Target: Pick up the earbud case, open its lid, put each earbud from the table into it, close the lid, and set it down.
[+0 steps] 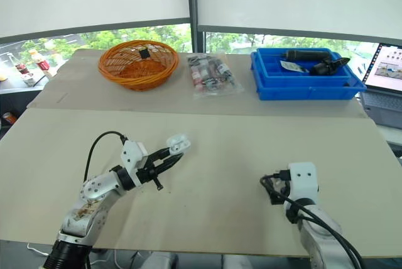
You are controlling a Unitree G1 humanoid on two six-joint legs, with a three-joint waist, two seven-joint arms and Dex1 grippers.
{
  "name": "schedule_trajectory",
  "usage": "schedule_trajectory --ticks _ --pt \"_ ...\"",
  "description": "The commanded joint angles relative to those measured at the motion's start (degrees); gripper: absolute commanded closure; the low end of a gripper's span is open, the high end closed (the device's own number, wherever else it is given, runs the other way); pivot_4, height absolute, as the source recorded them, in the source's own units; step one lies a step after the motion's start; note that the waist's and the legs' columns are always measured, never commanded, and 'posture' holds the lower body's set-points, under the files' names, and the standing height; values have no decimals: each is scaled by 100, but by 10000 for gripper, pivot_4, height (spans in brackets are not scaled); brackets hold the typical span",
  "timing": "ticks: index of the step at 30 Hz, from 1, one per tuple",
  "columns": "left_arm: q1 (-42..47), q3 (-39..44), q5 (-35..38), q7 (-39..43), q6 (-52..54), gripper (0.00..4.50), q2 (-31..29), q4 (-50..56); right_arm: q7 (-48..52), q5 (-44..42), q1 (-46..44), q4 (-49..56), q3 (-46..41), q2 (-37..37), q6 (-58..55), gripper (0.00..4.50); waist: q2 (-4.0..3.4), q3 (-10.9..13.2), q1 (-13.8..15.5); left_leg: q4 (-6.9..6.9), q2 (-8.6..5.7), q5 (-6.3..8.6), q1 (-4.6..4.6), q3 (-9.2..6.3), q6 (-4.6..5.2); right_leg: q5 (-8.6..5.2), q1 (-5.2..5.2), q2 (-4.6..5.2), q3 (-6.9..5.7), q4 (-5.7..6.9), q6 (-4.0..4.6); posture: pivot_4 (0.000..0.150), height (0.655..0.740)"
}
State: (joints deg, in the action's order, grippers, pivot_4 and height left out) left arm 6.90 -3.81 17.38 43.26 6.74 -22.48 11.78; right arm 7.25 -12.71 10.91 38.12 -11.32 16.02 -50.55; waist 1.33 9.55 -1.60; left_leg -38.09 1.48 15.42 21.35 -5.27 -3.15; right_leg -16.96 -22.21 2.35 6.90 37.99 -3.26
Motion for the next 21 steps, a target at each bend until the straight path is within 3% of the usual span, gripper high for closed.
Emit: schedule_trajectory --ticks 1,9,12,15,18,21 --pt "68 -22 65 -20 34 39288 4 267 -97 -62 22 -56 -157 -91 -327 15345 0 0 -5 0 0 0 0 0 0 0 0 0 0 0 0 1500 7329" --pt "7 -20 54 -59 72 39288 19 328 434 -208 -173 -40 -173 449 -422 41907 1 0 -44 0 0 0 0 0 0 0 1 0 -1 -2 0 1500 7329" --pt "-83 4 81 -82 118 39288 -3 439 1133 -488 -241 110 -28 1004 -272 41930 0 0 -64 1 0 0 2 0 0 0 1 0 -1 -2 0 1500 7329" --pt "-225 8 109 -93 181 39288 -39 608 2611 -696 -131 279 258 2322 249 41930 -5 4 -83 3 -4 0 4 2 1 -1 0 3 3 -6 -2 1500 7329" --pt "-398 41 168 -103 263 39288 -103 830 4287 -552 287 63 177 3739 1586 41930 -9 7 -81 8 -7 1 2 0 1 -2 2 5 -1 -10 -4 1500 7329" --pt "-588 70 235 -166 391 39288 -144 1061 5521 -307 706 -402 34 4648 3079 41930 5 11 -79 9 -10 1 0 0 2 -4 10 10 -3 -20 -7 1500 7329"
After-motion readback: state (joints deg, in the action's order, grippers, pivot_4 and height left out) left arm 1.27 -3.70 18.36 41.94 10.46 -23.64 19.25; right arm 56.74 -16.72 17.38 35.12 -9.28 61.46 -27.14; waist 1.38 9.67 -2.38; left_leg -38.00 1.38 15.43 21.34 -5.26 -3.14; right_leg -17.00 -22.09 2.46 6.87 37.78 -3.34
